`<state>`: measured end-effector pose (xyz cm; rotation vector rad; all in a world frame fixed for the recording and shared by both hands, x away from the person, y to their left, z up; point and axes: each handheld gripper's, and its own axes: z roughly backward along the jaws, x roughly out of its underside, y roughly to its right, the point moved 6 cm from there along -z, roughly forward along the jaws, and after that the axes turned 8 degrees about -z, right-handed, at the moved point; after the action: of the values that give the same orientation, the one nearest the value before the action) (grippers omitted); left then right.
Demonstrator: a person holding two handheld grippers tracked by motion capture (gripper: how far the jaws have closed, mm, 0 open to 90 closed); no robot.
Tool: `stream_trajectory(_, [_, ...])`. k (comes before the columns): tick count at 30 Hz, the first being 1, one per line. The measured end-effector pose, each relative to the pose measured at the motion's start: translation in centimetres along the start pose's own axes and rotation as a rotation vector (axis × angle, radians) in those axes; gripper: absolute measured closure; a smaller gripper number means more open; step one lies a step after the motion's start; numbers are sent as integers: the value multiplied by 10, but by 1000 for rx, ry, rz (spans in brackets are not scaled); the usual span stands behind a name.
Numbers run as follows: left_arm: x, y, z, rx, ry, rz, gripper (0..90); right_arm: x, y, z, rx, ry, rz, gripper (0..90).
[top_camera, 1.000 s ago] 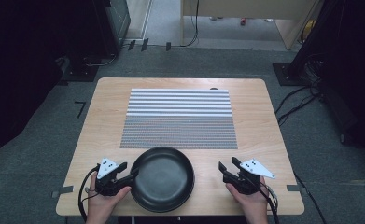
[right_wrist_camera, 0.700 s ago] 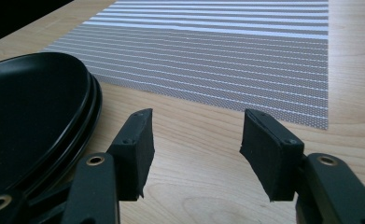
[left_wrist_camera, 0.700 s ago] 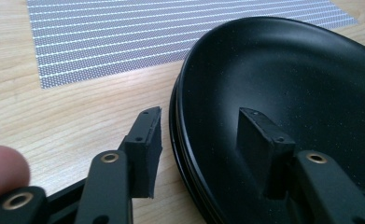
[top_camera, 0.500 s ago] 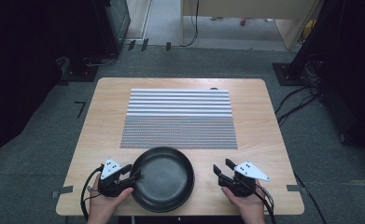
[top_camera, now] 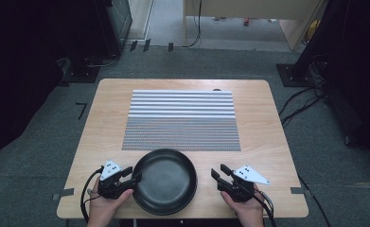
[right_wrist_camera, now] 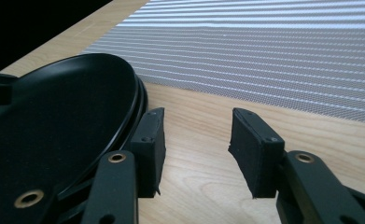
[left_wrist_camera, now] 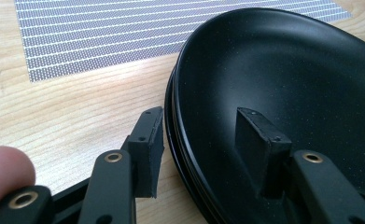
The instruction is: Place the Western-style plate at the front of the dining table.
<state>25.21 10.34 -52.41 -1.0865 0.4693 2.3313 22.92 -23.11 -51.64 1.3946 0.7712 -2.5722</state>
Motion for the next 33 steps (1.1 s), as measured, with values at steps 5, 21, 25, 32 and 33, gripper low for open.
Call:
stream_trajectory(5, [1, 1, -1, 2, -5, -4, 517, 1, -4, -1, -5, -23, -24, 579])
stream_trajectory(21, [3, 1, -4, 23, -29, -12, 521, 8, -36, -7, -55, 16, -50, 680])
stream_trajectory(25, [3, 2, -5, 25, -30, -13, 520, 10, -42, -8, -55, 33, -46, 692])
stream_trajectory(32, [3, 2, -5, 21, -32, -13, 520, 14, -46, -16, -70, 1, -91, 711])
stream_trajectory(33, [3, 2, -5, 21, -32, -13, 523, 14, -46, -16, -70, 1, -91, 711])
